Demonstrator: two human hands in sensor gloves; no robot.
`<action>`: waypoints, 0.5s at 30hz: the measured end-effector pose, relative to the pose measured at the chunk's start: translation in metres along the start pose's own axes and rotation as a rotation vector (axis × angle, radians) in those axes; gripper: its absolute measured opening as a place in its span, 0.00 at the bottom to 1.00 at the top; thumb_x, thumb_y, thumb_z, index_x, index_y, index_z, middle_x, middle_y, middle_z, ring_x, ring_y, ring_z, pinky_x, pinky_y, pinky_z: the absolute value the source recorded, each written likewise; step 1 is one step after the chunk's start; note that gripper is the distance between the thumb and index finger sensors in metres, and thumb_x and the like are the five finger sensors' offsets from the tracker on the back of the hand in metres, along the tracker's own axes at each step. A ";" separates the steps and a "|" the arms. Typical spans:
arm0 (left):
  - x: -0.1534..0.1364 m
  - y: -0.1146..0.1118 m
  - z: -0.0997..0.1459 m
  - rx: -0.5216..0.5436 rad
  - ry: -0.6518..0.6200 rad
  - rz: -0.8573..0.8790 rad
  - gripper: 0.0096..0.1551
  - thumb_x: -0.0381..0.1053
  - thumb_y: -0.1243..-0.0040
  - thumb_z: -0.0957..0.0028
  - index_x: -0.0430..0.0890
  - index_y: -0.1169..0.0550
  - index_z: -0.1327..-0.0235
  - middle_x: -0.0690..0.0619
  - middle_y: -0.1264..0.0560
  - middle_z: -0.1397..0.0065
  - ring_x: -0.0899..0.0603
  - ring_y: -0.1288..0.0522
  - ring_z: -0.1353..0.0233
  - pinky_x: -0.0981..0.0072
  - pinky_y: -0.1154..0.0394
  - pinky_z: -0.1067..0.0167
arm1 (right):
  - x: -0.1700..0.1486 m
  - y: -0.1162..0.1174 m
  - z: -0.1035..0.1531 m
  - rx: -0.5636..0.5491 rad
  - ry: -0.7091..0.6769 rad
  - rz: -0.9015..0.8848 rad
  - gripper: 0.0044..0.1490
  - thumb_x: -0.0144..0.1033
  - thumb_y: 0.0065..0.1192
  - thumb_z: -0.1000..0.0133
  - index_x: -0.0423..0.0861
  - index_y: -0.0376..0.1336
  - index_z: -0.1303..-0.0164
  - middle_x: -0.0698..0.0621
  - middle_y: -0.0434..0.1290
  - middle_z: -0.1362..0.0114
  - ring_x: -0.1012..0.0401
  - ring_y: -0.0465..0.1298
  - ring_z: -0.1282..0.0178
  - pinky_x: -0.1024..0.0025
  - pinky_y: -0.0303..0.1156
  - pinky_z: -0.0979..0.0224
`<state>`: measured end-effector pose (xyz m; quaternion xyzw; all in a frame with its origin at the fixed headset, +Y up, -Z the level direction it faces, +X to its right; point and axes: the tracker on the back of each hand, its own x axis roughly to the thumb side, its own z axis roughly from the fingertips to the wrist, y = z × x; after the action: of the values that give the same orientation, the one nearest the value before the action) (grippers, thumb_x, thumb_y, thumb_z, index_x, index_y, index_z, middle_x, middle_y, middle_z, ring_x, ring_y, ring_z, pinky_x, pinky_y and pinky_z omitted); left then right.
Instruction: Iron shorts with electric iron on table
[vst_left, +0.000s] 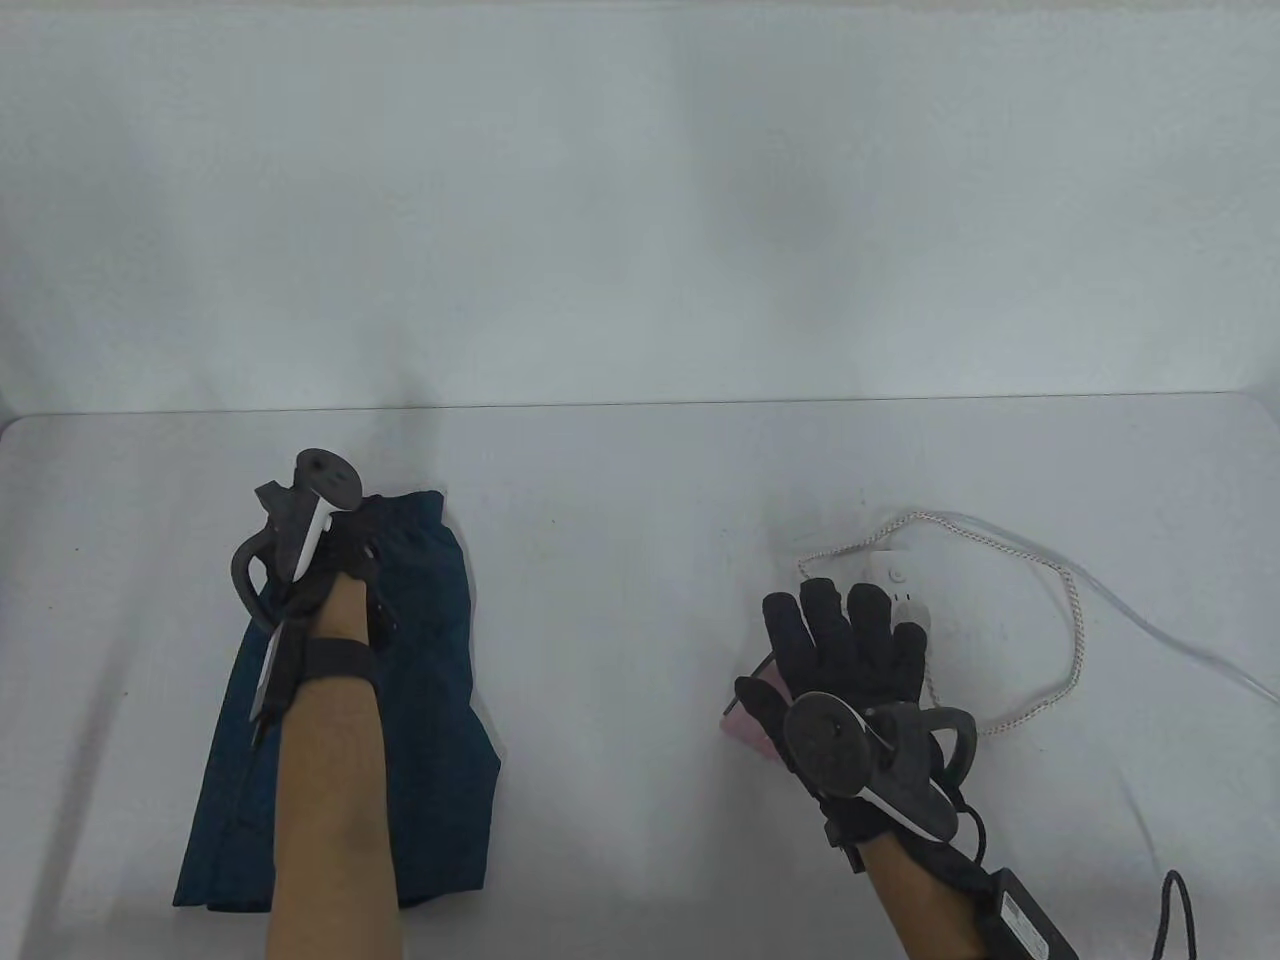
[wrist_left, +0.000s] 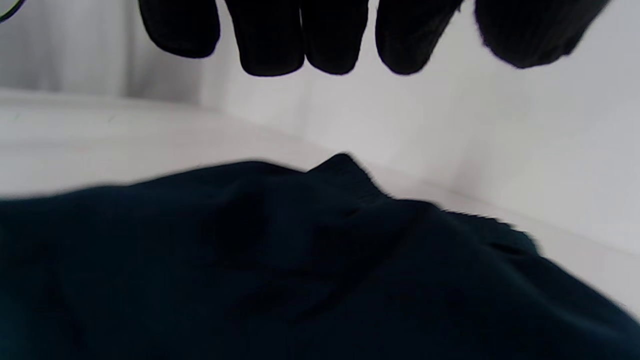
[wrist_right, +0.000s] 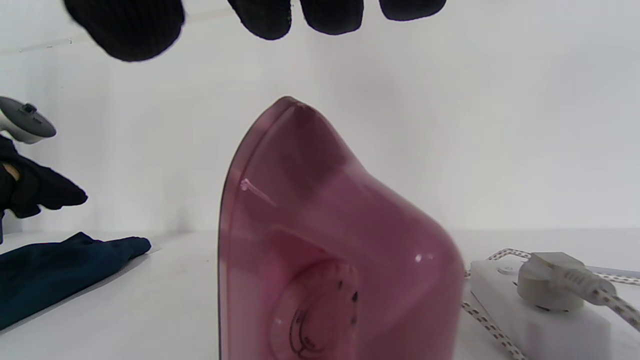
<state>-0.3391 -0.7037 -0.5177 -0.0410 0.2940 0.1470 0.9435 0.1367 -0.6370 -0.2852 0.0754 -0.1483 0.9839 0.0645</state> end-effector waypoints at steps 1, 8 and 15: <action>-0.005 -0.006 -0.008 -0.017 0.046 0.012 0.42 0.68 0.47 0.46 0.58 0.41 0.18 0.49 0.44 0.13 0.34 0.40 0.16 0.35 0.40 0.24 | 0.000 0.001 0.000 0.005 0.005 0.003 0.49 0.68 0.55 0.45 0.57 0.49 0.15 0.47 0.53 0.11 0.36 0.52 0.12 0.27 0.51 0.21; -0.024 -0.046 -0.033 -0.022 0.249 -0.080 0.53 0.69 0.42 0.50 0.50 0.48 0.17 0.48 0.36 0.20 0.40 0.31 0.29 0.45 0.32 0.33 | -0.002 0.005 -0.003 0.026 0.022 0.021 0.50 0.68 0.55 0.45 0.57 0.49 0.15 0.47 0.52 0.11 0.36 0.52 0.12 0.27 0.51 0.21; -0.015 -0.045 -0.034 -0.059 0.302 -0.066 0.45 0.66 0.34 0.52 0.45 0.32 0.26 0.61 0.22 0.54 0.47 0.21 0.52 0.42 0.26 0.39 | -0.003 0.005 -0.004 0.037 0.029 0.024 0.50 0.67 0.55 0.45 0.57 0.48 0.15 0.47 0.52 0.11 0.35 0.51 0.12 0.27 0.51 0.21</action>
<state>-0.3559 -0.7564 -0.5376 -0.0998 0.4264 0.1167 0.8914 0.1383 -0.6407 -0.2910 0.0604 -0.1299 0.9883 0.0532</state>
